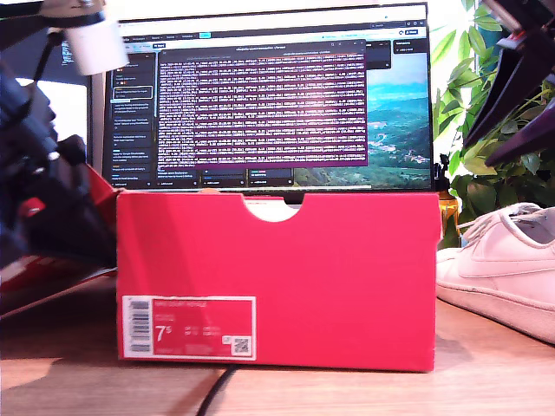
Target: Pack the white shoes by picking the first shoe and placing it inside the red shoebox, left side, then picking and rotating the second shoe and placing it in the shoebox
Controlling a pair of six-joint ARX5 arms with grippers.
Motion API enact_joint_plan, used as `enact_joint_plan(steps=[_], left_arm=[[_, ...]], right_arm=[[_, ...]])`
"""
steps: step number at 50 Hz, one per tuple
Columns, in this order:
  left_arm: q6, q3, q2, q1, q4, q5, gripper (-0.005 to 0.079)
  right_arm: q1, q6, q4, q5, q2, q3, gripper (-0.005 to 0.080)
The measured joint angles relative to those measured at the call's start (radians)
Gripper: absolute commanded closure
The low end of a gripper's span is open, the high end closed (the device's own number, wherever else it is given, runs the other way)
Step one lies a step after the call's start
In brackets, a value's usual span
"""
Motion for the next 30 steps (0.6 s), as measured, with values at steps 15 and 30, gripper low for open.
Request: enact_joint_plan(steps=[15,30], left_arm=[[-0.031,0.000,0.000,0.000,0.004,0.029,0.0762],[-0.031,0.000,0.000,0.000,0.004,0.035,0.0762]], right_arm=[[0.006,-0.085,-0.159,0.181,0.049,0.020,0.0316],[0.045,-0.146,-0.190,0.252,0.129,0.062,0.0316]])
